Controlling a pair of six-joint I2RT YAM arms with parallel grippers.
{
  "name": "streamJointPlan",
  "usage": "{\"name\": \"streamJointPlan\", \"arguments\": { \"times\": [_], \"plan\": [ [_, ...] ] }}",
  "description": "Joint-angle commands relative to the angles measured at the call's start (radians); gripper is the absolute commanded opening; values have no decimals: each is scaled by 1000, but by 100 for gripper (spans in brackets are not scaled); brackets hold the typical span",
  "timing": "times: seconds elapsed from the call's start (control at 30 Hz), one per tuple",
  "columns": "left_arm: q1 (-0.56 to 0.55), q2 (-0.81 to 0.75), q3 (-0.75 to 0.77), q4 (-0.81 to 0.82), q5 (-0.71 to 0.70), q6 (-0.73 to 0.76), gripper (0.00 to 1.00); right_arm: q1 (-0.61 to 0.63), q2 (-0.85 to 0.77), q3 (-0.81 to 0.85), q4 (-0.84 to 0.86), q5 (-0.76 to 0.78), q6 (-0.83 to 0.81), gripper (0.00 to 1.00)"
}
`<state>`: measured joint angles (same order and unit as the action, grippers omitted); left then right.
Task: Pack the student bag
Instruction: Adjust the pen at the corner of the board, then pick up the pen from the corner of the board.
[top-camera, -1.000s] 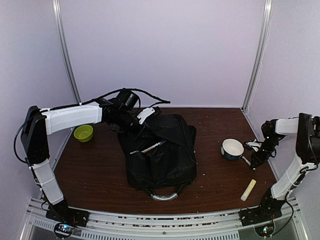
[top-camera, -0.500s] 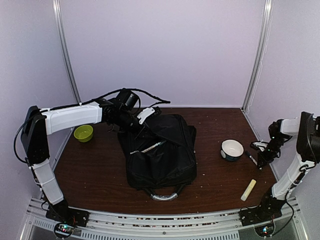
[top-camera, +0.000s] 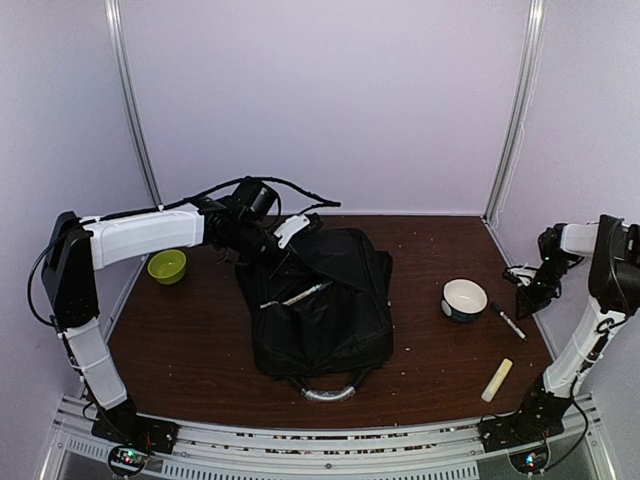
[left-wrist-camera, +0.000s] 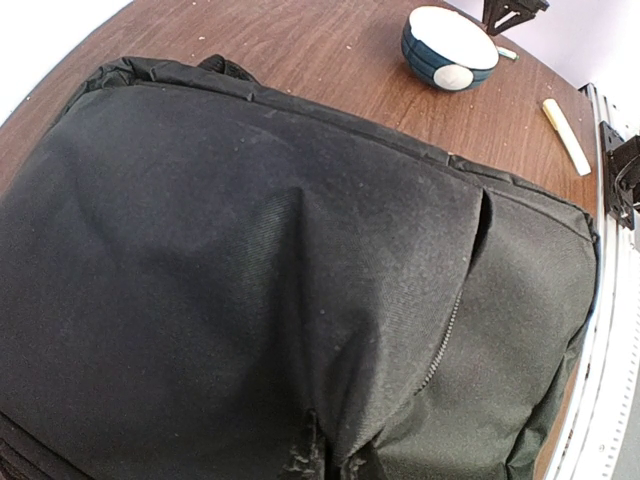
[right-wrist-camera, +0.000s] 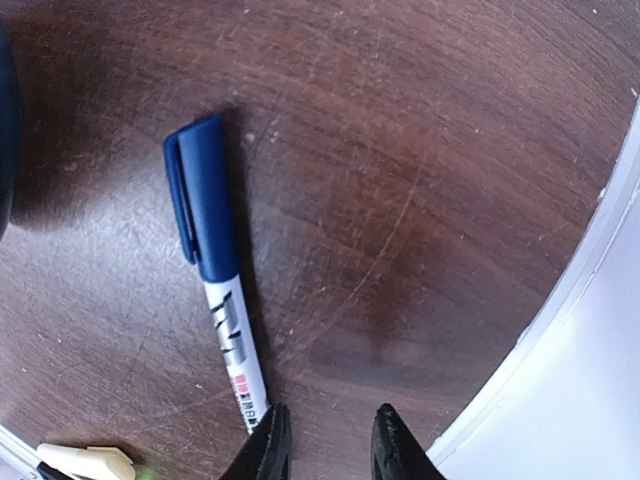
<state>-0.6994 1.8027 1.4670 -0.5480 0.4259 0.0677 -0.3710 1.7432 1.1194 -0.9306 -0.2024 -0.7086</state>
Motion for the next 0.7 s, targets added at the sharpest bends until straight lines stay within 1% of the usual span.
{"name": "streamJointPlan", "arguments": {
  "times": [0.0, 0.23, 0.33, 0.4, 0.5, 0.67],
  "plan": [
    [5, -25, 21, 68, 28, -17, 0, 4, 30, 31, -45, -2, -9, 30],
    [6, -22, 22, 68, 30, -17, 0, 33, 33, 51, -98, -63, -72, 34],
    [6, -20, 22, 68, 30, -17, 0, 34, 36, 49, -96, -64, -72, 37],
    [6, -20, 23, 68, 29, -17, 0, 66, 48, 49, -84, -41, -58, 37],
    [6, -20, 22, 68, 30, -17, 0, 75, 69, 51, -58, 2, -35, 37],
    [6, -19, 22, 68, 28, -16, 0, 86, 91, 43, -39, 53, -29, 31]
  ]
}}
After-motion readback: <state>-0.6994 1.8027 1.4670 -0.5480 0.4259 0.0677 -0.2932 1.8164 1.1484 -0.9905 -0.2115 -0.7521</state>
